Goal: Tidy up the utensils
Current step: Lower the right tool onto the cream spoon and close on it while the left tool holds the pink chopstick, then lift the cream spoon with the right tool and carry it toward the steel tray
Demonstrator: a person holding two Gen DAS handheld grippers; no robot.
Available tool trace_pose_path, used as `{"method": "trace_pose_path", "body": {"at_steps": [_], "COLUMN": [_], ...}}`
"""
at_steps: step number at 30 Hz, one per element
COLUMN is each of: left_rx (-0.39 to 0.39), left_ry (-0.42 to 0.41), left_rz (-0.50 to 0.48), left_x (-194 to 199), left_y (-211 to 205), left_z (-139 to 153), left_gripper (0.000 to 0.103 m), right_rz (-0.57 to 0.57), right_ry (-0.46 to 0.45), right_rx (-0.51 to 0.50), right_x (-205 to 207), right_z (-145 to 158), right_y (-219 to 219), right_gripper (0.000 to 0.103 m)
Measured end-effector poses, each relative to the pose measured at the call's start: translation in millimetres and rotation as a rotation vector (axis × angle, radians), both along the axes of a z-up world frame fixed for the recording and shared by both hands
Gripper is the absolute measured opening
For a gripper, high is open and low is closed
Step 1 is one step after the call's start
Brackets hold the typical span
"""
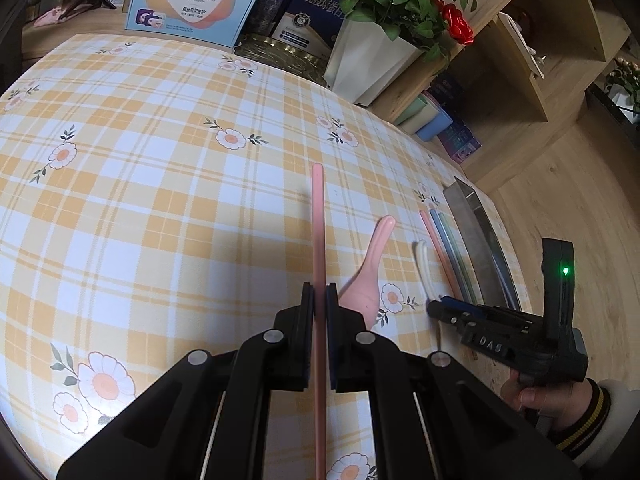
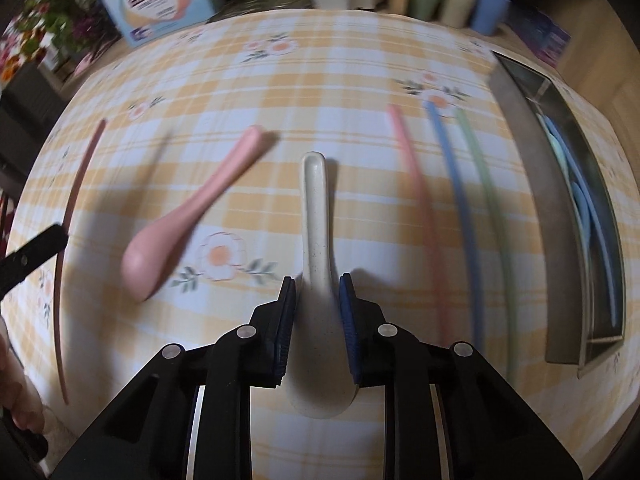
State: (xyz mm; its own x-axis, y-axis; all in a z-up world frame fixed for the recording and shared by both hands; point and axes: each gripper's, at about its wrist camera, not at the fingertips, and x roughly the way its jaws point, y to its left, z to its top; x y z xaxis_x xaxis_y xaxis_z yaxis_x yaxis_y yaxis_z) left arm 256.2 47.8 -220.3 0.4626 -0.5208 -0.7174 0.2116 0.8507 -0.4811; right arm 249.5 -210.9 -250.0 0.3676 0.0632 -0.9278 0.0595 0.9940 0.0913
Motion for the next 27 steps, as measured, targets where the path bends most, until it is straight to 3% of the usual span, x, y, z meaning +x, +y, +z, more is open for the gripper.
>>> {"method": "trace_pose_path", "body": {"at_steps": [6,11,17,20,23,27], "left_rx": [0.008,0.018,0.022,0.024,0.027,0.021], "left_ry": [-0.005,0.001,-0.006,-0.005,-0.006,-0.002], "left_rz": [-0.012,-0.027,-0.031,-0.030,-0.032,-0.030], "left_x": [-3,-6,-8,-9,-11,-13], "left_y": [-7,-13,-16,-19,-21,-22], "left_z": [0,-2,-1,-2,-3,-4], "left_gripper": [0.006,0.006,0.006,0.006,0.006,0.006], "right_rz": [-0.060,-0.107,-0.008,0.029,0.065,0.148], "right_ry": [-0.072,-0.076,-0.066,-0.064,-0.075,-0.070], "right_rx": [0.066,0.078,0.096,0.064,-0.002,-0.172], "right_x": [-5,-5,-22,-28,-32,-33], "right_z": [10,10,12,9,10,7], "right_y": [-25,-39,-31,-21,-8,16], "right_gripper": [0.021,0.021,0.025,0.043,0.043,0.042]}}
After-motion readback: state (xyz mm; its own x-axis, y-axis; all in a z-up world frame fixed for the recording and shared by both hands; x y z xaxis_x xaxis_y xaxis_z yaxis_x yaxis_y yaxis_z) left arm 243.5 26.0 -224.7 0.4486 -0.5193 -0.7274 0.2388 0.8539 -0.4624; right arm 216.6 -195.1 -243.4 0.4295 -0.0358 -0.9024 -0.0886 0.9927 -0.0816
